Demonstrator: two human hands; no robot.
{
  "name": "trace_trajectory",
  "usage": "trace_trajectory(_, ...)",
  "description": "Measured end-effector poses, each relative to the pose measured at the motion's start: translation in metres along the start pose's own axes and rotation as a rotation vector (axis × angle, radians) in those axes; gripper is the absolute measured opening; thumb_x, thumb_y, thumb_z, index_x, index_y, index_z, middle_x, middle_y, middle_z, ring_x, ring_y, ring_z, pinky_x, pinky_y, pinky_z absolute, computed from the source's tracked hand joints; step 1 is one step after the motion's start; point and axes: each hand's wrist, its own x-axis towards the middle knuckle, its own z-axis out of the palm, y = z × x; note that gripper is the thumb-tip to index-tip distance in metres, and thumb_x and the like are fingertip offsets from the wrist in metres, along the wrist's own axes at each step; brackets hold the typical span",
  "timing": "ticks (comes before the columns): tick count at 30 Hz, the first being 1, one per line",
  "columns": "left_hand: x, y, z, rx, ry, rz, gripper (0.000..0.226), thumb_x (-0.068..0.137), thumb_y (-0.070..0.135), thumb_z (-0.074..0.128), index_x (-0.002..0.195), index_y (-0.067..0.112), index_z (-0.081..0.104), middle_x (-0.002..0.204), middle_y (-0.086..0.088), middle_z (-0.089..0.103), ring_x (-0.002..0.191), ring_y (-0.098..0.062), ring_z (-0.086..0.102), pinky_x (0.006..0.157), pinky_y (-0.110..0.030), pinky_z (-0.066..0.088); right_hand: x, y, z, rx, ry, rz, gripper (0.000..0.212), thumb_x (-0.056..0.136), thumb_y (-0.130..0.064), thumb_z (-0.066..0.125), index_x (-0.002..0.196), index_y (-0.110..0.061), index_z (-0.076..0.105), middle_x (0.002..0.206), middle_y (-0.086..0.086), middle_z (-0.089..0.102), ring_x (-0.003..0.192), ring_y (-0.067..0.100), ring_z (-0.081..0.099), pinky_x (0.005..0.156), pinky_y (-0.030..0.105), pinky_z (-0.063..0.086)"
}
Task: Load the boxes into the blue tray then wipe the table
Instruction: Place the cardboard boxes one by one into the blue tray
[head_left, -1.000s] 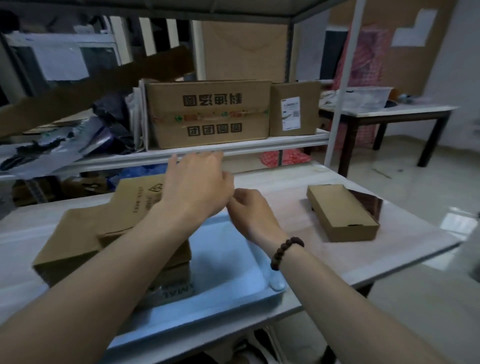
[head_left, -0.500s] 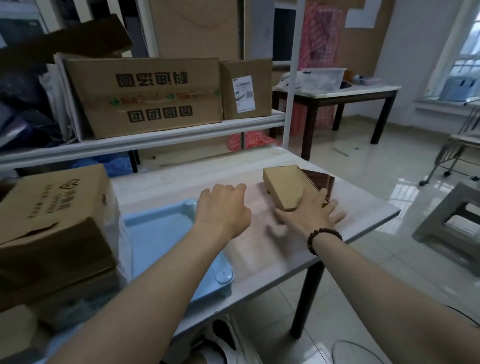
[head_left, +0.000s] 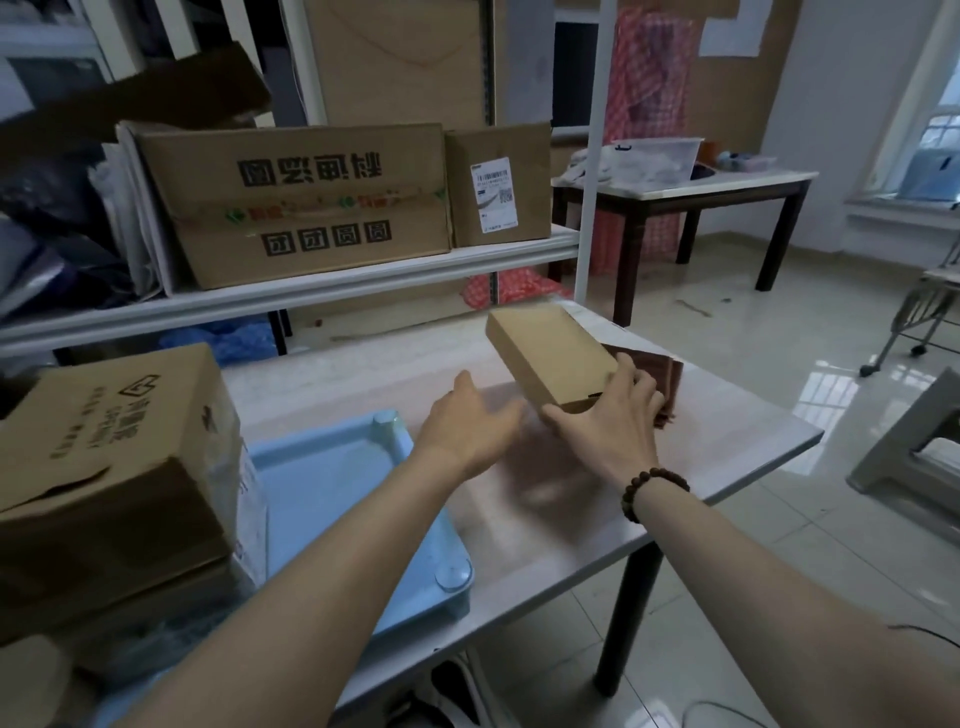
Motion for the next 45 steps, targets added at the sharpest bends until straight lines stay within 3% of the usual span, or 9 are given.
trace_trajectory(4, 0.0, 0.008, -0.023, -0.502, 0.217, -0.115, 0.096, 0.085, 0.061, 0.061, 0.156, 0.016, 0.014, 0.15, -0.006, 0.046, 0.136, -0.029, 0.044, 0.106, -0.038, 0.038, -0.021, -0.036, -0.002, 0.182, 0.07, -0.332, 0.116, 0.056, -0.049, 0.085, 0.147, -0.016, 0.023, 0.143, 0.007, 0.029, 0.127, 0.027, 0.028, 0.101, 0.035, 0.033)
trace_trajectory(7, -0.005, 0.008, -0.048, -0.814, 0.366, -0.043, 0.073, 0.079, 0.046, 0.07, 0.141, 0.023, 0.041, 0.122, 0.003, 0.066, 0.111, -0.022, 0.064, 0.102, -0.047, 0.049, -0.033, -0.059, -0.001, 0.292, 0.058, -0.538, 0.118, 0.055, -0.048, 0.086, 0.148, -0.012, 0.024, 0.144, 0.0, 0.028, 0.132, 0.023, 0.03, 0.107, 0.033, 0.032)
trace_trajectory(9, -0.013, 0.006, -0.065, -0.888, 0.431, 0.004, 0.052, 0.081, 0.036, 0.069, 0.128, 0.024, 0.051, 0.109, 0.004, 0.069, 0.102, -0.019, 0.067, 0.097, -0.046, 0.053, -0.041, -0.073, -0.003, 0.461, -0.077, -0.502, 0.116, 0.061, -0.056, 0.079, 0.151, -0.016, 0.02, 0.147, -0.005, 0.027, 0.137, 0.016, 0.03, 0.11, 0.027, 0.03)
trace_trajectory(14, -0.044, 0.002, -0.102, -0.772, 0.422, 0.104, 0.039, 0.098, 0.023, 0.058, 0.137, 0.021, 0.05, 0.123, 0.004, 0.065, 0.11, -0.016, 0.063, 0.101, -0.038, 0.05, -0.045, -0.12, -0.019, 0.739, -0.231, -0.227, 0.071, 0.087, -0.061, 0.055, 0.147, -0.027, 0.043, 0.139, -0.011, 0.055, 0.128, 0.007, 0.051, 0.11, 0.037, 0.042)
trace_trajectory(19, -0.076, -0.008, -0.14, -0.734, 0.346, 0.166, 0.025, 0.1, 0.03, 0.057, 0.125, 0.025, 0.055, 0.119, 0.002, 0.068, 0.109, -0.018, 0.066, 0.099, -0.045, 0.052, -0.054, -0.163, -0.04, 0.914, -0.392, -0.154, 0.021, 0.097, -0.035, 0.061, 0.103, -0.018, 0.072, 0.106, 0.003, 0.077, 0.103, 0.021, 0.071, 0.099, 0.045, 0.053)
trace_trajectory(29, -0.12, -0.029, -0.188, -0.781, 0.314, 0.179, 0.04, 0.1, 0.026, 0.056, 0.138, 0.014, 0.05, 0.115, 0.001, 0.067, 0.093, -0.01, 0.067, 0.082, -0.029, 0.059, -0.086, -0.199, -0.047, 0.922, -0.475, -0.189, 0.023, 0.091, -0.039, 0.067, 0.09, -0.016, 0.073, 0.091, 0.002, 0.074, 0.087, 0.018, 0.067, 0.087, 0.044, 0.052)
trace_trajectory(33, -0.126, -0.034, -0.192, -0.746, 0.317, 0.175, 0.046, 0.1, 0.03, 0.056, 0.142, 0.016, 0.046, 0.118, 0.001, 0.065, 0.101, -0.013, 0.065, 0.085, -0.032, 0.056, -0.093, -0.203, -0.048, 0.923, -0.499, -0.182, 0.032, 0.081, -0.047, 0.068, 0.089, -0.016, 0.073, 0.089, 0.005, 0.069, 0.083, 0.022, 0.061, 0.079, 0.043, 0.048)
trace_trajectory(37, -0.129, -0.036, -0.192, -0.738, 0.31, 0.166, 0.045, 0.1, 0.031, 0.056, 0.142, 0.017, 0.045, 0.112, 0.005, 0.064, 0.096, -0.01, 0.064, 0.077, -0.026, 0.055, -0.093, -0.203, -0.046, 0.913, -0.496, -0.182, 0.022, 0.091, -0.038, 0.066, 0.091, -0.018, 0.073, 0.088, -0.002, 0.073, 0.086, 0.017, 0.066, 0.087, 0.044, 0.052)
trace_trajectory(45, -0.131, -0.034, -0.189, -0.728, 0.289, 0.14, 0.04, 0.101, 0.029, 0.054, 0.138, 0.017, 0.046, 0.104, 0.008, 0.062, 0.088, -0.007, 0.063, 0.065, -0.021, 0.053, -0.095, -0.201, -0.045, 0.949, -0.51, -0.128, 0.021, 0.094, -0.032, 0.063, 0.095, -0.012, 0.071, 0.081, -0.003, 0.07, 0.077, 0.015, 0.063, 0.074, 0.037, 0.049)
